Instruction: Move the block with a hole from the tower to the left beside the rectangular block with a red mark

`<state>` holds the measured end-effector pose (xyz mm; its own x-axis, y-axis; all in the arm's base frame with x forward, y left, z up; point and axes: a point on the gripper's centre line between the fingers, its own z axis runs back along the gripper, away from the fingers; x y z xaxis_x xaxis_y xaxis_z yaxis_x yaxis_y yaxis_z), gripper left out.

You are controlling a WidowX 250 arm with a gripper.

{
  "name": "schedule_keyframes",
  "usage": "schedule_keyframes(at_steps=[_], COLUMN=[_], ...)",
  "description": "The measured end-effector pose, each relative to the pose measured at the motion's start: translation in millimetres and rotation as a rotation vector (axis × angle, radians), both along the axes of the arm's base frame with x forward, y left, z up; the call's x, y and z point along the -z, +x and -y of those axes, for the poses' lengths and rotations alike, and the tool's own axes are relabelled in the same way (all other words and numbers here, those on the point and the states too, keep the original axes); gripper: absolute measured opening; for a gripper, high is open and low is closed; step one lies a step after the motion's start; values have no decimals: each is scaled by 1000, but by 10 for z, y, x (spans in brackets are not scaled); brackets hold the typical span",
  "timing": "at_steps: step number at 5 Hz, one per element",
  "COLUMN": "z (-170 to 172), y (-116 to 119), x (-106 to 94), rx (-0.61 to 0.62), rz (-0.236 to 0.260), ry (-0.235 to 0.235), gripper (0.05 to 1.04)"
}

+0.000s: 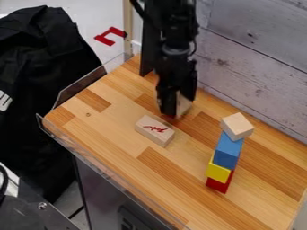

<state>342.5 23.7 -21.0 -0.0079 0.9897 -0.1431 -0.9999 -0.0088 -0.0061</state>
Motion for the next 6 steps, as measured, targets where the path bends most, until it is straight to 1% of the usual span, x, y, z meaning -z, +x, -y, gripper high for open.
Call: schedule_keyframes(at_steps=[1, 2, 3, 4, 5, 6], z=[-71, -94, -106, -105, -89, -89], y=[-11, 46, 69, 93, 92, 135], x=[76, 78, 86, 80, 76, -83], rx=[-22, -12, -10, -2, 15, 29], rz=[-12, -15, -22, -42, -42, -6], ry=[-3, 5, 10, 3, 10, 26], gripper=[863, 863, 907, 1001, 998, 999])
